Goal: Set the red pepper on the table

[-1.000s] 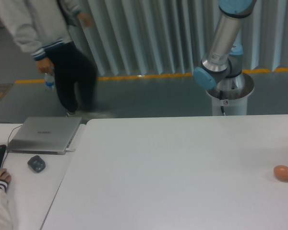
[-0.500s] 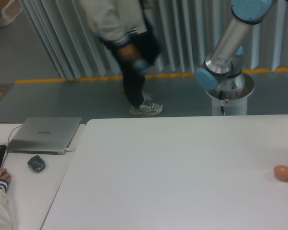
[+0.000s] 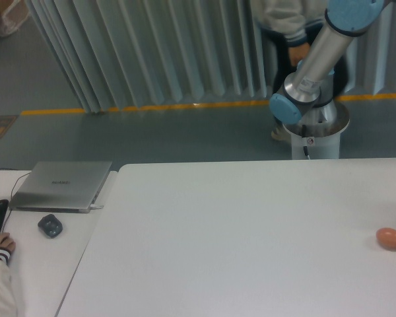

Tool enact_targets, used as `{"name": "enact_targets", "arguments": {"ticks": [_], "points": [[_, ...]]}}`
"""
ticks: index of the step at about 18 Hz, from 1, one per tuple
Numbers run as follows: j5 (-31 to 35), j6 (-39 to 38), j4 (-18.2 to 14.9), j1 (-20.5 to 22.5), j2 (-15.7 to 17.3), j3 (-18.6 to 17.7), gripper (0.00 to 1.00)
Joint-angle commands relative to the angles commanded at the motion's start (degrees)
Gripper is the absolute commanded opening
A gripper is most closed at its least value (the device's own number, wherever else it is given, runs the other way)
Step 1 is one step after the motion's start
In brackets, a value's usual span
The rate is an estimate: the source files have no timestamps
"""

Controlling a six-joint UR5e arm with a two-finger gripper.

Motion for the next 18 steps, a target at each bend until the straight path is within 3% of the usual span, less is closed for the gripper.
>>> {"name": "enact_targets", "arguments": {"ticks": [11, 18], "points": [[0.1, -0.7, 2.0, -1.6, -2.1, -0.2, 0.97], [0.2, -0.5, 2.0, -1.9, -2.1, -0.3, 0.36]]}}
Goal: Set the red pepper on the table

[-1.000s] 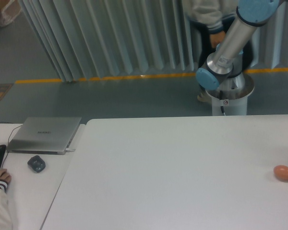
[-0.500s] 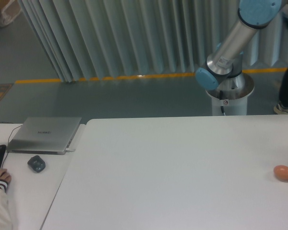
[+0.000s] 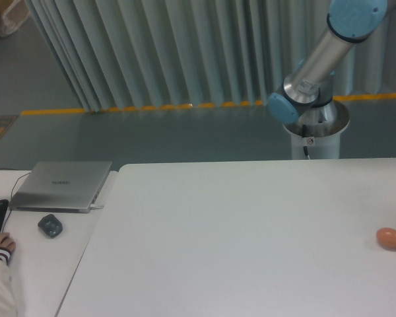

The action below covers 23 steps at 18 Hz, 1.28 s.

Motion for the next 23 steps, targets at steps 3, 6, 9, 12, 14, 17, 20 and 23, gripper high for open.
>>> {"name": "enact_targets", "arguments": {"ticks": [3, 6, 9, 12, 14, 17, 20, 23], "points": [[0.0, 0.1, 0.0, 0.0, 0.3, 0.2, 0.24], [0.3, 0.0, -0.2, 0.2, 1.1, 0.4, 0.24], [0.4, 0.0, -1.0, 0.4, 3.4, 0.3, 0.24], [0.5, -0.4, -5.7, 0.1, 7.7, -0.1, 0.24], [0.5, -1.9, -7.7, -0.5, 10.3, -1.0, 0.25], [0.5, -7.5, -7.7, -3.8, 13.9, -3.9, 0.25], [0.6, -13.3, -8.0, -7.5, 16.1, -5.0, 0.26], [0.6, -17.7, -8.4, -11.3, 19.8, -7.6, 0.26]]}}
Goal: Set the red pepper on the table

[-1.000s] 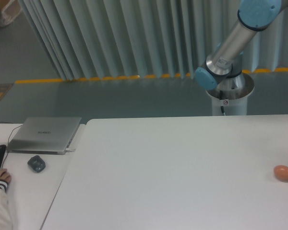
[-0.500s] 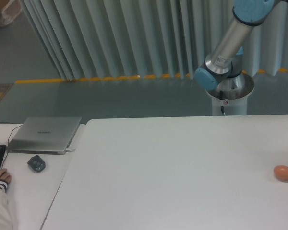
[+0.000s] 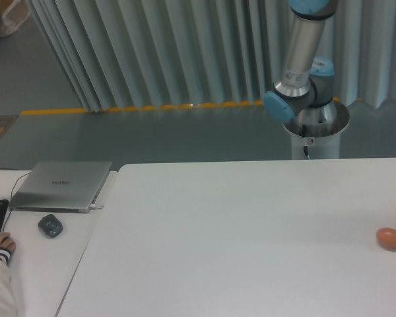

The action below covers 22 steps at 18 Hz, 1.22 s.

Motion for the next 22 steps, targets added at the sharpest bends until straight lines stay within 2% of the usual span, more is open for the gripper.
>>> {"name": "enact_targets", "arguments": {"ticks": [4, 7, 10, 12, 13, 20, 22], "points": [[0.0, -10.0, 0.1, -6.6, 2.3, -2.0, 0.26], [0.0, -16.5, 0.5, -10.8, 2.6, -2.2, 0.26], [0.0, -20.5, 0.8, -13.2, 2.3, -2.3, 0.26], [-0.1, -22.0, 1.1, -14.5, 1.2, -2.3, 0.26], [0.0, -23.1, 1.3, -15.8, -0.3, -2.2, 0.26], [1.5, -28.4, 5.8, -18.9, -4.6, -2.2, 0.27], [4.9, -32.7, 8.9, -22.4, -6.6, -2.0, 0.28]]}}
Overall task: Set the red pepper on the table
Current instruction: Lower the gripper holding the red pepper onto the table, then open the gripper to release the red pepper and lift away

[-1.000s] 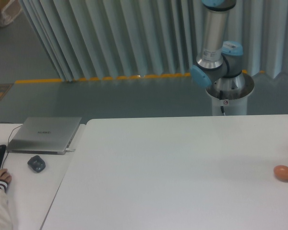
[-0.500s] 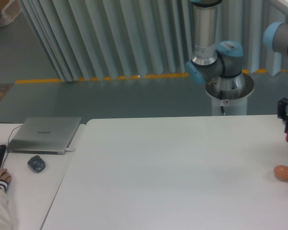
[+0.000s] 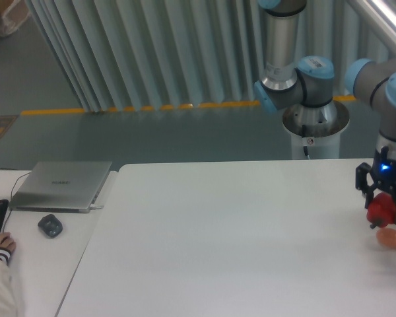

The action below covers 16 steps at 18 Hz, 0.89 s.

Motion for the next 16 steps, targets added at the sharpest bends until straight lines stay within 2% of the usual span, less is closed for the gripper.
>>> {"name": "enact_targets", "arguments": {"ticks": [3, 8, 9, 10, 12, 14, 16], "points": [[3.8, -5.7, 3.4, -3.4, -3.0, 0.5, 0.28], [4.5, -7.0, 4.3, -4.3, -3.9, 0.8, 0.31], [4.5, -6.9, 4.3, -4.3, -3.9, 0.8, 0.37], [4.5, -6.6, 4.3, -4.3, -3.9, 0.8, 0.59], [4.5, -6.6, 4.3, -4.4, -3.9, 0.8, 0.72], [4.6, -6.5, 4.3, -4.5, -3.8, 0.7, 1.0], [4.7, -6.4, 4.4, -4.8, -3.6, 0.8, 1.0]]}}
